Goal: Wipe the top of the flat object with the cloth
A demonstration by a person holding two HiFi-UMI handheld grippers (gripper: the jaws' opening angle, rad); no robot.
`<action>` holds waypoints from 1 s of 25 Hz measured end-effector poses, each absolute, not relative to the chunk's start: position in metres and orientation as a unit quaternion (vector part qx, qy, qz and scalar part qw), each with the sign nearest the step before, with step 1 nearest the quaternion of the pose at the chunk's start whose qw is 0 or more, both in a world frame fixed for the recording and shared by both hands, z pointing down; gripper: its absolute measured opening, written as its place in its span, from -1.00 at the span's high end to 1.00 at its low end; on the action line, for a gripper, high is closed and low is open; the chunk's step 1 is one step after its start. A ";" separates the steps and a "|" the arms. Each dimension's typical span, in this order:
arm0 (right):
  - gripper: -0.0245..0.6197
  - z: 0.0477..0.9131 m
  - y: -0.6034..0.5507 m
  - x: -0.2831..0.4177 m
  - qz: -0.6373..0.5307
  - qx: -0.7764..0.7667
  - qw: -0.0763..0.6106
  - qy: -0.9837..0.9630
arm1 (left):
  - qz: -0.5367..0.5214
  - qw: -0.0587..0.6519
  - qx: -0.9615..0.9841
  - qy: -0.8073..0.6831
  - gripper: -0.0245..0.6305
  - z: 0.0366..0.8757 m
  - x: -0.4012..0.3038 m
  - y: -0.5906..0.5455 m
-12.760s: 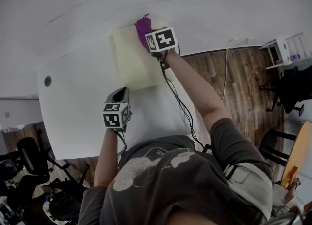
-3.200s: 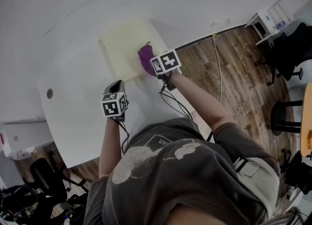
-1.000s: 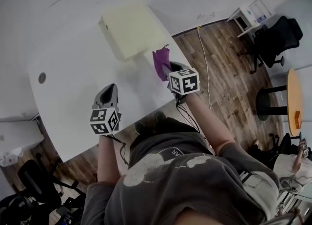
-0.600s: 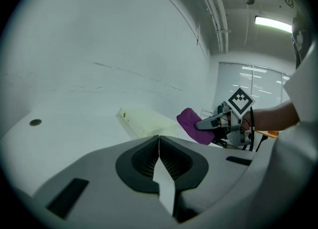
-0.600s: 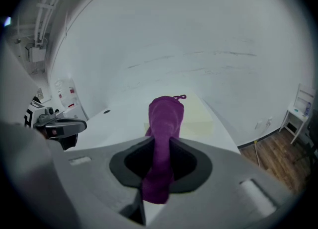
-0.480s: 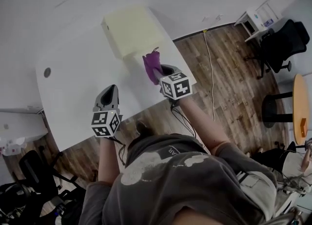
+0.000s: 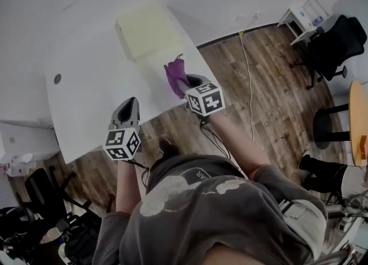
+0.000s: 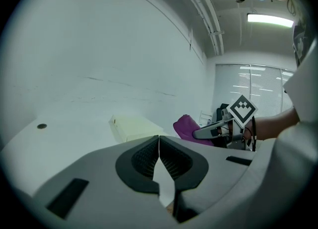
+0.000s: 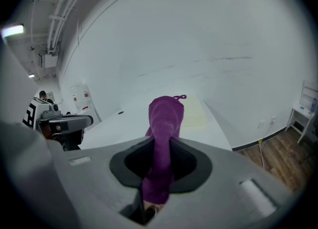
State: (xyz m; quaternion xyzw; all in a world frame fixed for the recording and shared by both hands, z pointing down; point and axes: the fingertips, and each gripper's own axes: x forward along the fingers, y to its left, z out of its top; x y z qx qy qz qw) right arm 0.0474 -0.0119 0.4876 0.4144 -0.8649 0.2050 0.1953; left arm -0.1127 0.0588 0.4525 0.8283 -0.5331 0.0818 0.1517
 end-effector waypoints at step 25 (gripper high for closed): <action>0.70 0.485 0.134 0.079 0.207 0.362 0.187 -0.889 | 0.078 0.120 0.816 -0.560 0.93 0.414 -0.060 0.198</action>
